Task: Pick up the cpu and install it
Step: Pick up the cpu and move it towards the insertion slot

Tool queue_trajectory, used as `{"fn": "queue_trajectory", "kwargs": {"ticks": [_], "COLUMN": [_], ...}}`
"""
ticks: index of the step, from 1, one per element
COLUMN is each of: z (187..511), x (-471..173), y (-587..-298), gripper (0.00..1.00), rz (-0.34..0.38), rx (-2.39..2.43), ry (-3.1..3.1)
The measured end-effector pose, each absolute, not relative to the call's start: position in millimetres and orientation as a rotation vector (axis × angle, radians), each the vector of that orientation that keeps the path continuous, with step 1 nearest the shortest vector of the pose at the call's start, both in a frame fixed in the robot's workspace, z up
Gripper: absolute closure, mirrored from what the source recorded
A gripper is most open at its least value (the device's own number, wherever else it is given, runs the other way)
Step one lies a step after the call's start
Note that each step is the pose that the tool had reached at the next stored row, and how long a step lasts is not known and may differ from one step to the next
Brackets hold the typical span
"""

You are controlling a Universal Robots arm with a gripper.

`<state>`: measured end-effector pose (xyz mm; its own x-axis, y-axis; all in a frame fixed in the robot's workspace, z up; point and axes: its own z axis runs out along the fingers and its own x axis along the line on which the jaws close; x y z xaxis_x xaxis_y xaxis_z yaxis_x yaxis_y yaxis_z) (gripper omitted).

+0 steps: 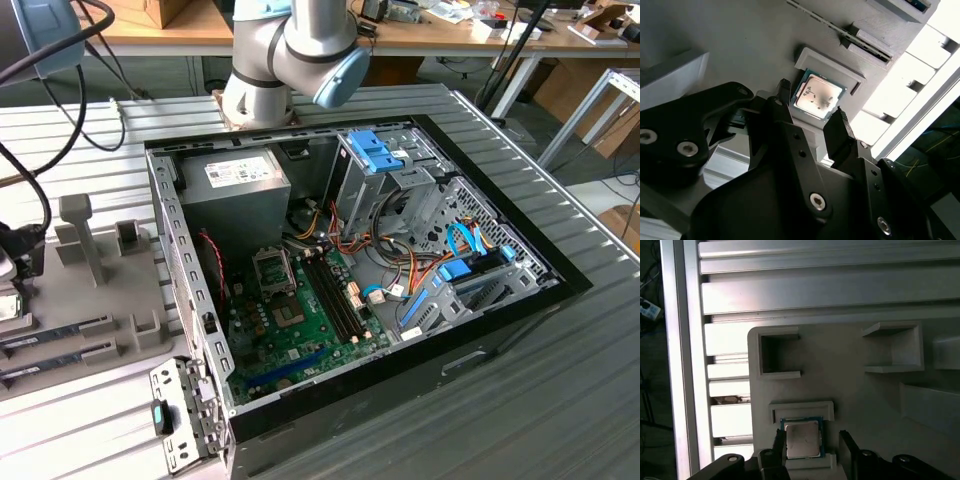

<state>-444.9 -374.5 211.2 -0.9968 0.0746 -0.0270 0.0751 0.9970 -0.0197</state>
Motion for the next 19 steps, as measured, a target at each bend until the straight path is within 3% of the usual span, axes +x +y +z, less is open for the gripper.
{"fn": "queue_trajectory", "kwargs": {"ticks": [13,15,16,19], "z": [202.5,202.5,202.4,202.0], "x": [-448.3,-448.3,-448.3,-448.5], "y": [-374.5,-374.5,-374.5,-375.0], "gripper": [0.46,0.45,0.38,0.38], "rz": [-0.032,-0.032,-0.032,-0.032], "rx": [0.116,0.116,0.116,0.115], "ry": [3.113,3.113,3.113,3.113]}}
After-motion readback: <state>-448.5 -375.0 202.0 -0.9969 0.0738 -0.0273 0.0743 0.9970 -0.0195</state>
